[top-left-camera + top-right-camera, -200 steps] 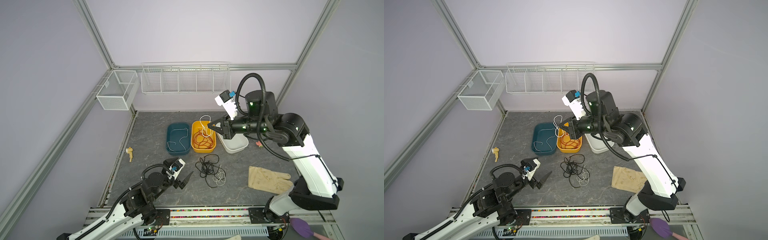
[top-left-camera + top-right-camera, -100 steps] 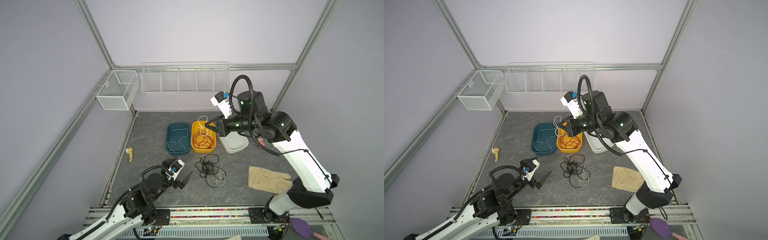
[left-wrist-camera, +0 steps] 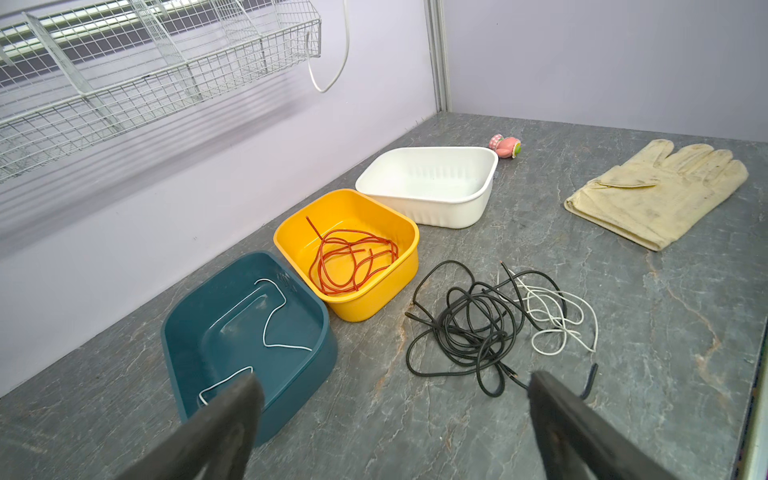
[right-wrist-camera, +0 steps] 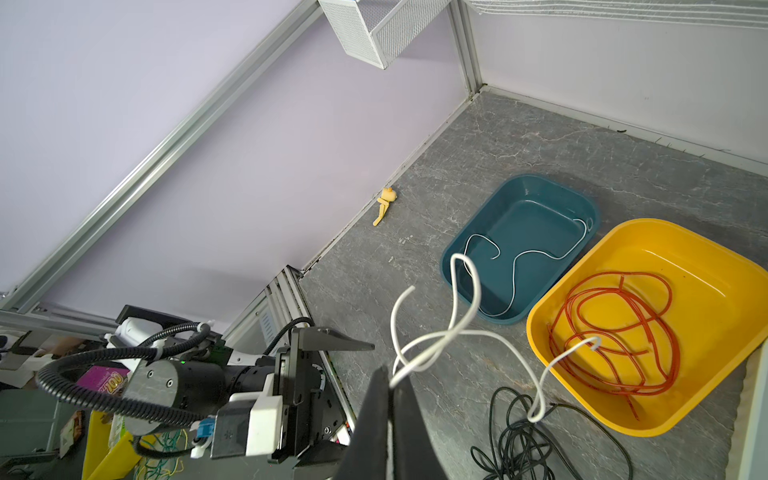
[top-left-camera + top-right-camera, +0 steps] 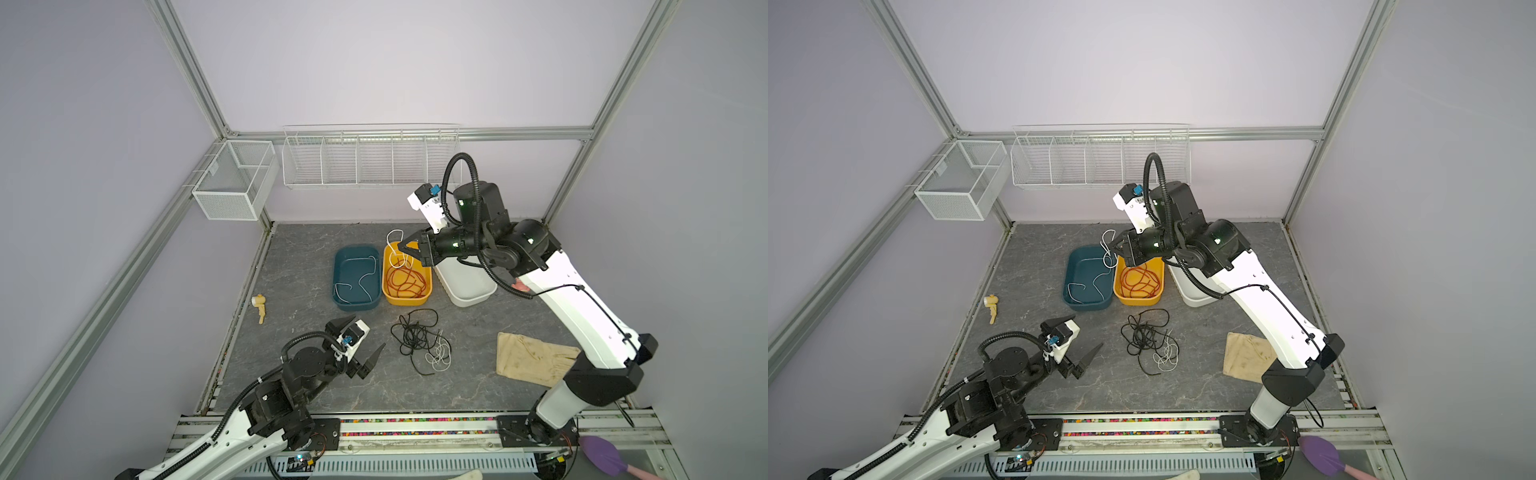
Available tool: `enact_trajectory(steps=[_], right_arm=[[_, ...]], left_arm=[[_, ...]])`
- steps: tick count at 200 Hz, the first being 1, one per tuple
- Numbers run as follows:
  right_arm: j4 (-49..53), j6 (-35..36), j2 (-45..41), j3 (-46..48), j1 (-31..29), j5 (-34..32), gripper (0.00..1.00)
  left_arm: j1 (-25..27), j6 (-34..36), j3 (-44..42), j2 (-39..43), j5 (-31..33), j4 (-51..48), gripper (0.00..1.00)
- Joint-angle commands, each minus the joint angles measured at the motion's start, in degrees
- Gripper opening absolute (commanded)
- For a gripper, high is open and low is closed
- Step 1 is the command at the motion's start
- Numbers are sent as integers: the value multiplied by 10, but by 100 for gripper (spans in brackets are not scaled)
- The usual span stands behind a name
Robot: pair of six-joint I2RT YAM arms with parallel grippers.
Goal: Untangle the cables
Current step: 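Carry the white cable over the teal tub with the right gripper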
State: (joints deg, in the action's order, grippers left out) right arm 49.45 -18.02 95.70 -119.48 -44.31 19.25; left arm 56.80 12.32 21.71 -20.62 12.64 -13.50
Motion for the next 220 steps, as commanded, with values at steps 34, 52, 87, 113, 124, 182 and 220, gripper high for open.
enact_trajectory(steps=[34, 52, 87, 113, 124, 182, 220], right_arm=[[-49, -18, 56, -3, 8, 31, 7], [-52, -19, 80, -9, 10, 30, 7], [-53, -22, 134, -23, 9, 24, 7], [-55, -21, 178, -41, 10, 19, 7], [-57, -21, 198, -49, 9, 19, 7], [-64, -16, 315, -137, 4, 42, 7], [-68, -22, 392, -194, 0, 59, 7]], left_arm=[[2, 6, -9, 7, -21, 11, 99], [2, 6, -10, 7, -20, 11, 99], [2, 8, -11, 12, -19, 12, 99], [2, 8, -11, 14, -20, 13, 99], [2, 9, -12, 14, -19, 14, 99], [3, 14, -15, 17, -16, 20, 99], [2, 16, -16, 17, -14, 20, 99]])
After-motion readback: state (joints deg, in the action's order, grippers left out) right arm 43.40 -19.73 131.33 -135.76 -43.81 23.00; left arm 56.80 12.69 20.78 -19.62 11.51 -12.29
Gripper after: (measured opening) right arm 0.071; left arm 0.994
